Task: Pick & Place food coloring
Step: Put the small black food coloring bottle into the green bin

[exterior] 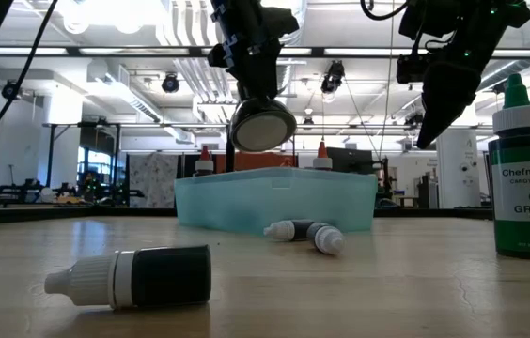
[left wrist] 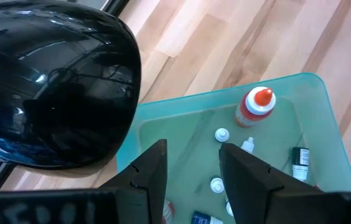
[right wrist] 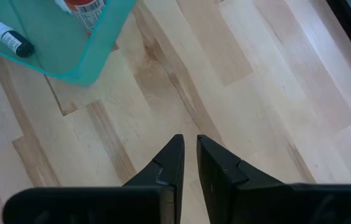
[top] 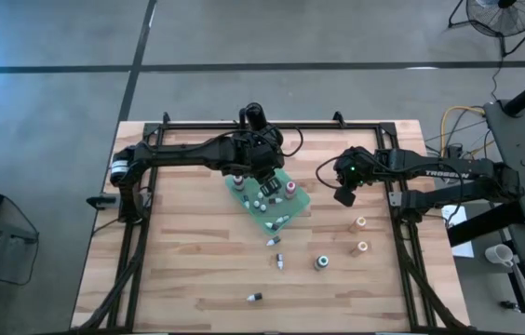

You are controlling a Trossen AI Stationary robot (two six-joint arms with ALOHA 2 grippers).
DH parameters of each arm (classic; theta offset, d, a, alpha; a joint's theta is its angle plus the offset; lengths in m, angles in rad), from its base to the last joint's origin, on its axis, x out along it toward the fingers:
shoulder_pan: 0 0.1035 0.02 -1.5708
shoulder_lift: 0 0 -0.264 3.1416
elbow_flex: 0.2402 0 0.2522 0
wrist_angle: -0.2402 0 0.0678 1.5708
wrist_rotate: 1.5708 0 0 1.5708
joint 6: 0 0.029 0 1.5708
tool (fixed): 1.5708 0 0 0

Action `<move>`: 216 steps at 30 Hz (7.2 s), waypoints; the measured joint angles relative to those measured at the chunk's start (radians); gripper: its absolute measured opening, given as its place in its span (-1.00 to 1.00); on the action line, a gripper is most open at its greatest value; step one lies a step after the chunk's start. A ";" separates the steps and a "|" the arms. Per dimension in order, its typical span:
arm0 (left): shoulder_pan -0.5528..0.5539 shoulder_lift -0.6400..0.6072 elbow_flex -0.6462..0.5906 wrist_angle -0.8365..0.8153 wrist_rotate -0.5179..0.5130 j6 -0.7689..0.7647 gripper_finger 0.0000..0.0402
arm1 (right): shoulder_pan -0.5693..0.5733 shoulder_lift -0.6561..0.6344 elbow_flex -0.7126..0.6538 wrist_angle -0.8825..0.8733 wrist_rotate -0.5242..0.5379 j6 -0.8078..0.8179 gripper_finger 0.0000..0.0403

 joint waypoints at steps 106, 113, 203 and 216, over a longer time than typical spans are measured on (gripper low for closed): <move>0.000 0.000 -0.001 0.001 -0.019 0.000 -0.41 | 0.000 0.000 0.000 0.055 0.051 -0.095 -0.81; -0.001 0.000 -0.002 0.097 -0.003 -0.083 -0.41 | 0.000 0.000 0.000 0.060 0.048 -0.039 -0.81; -0.631 -0.090 -0.631 0.913 0.434 -0.853 -0.41 | 0.000 -0.001 0.000 0.043 0.042 -0.107 -0.81; -0.647 0.104 -0.266 0.322 0.433 -0.453 -0.41 | 0.001 -0.001 -0.011 0.043 0.043 -0.126 -0.81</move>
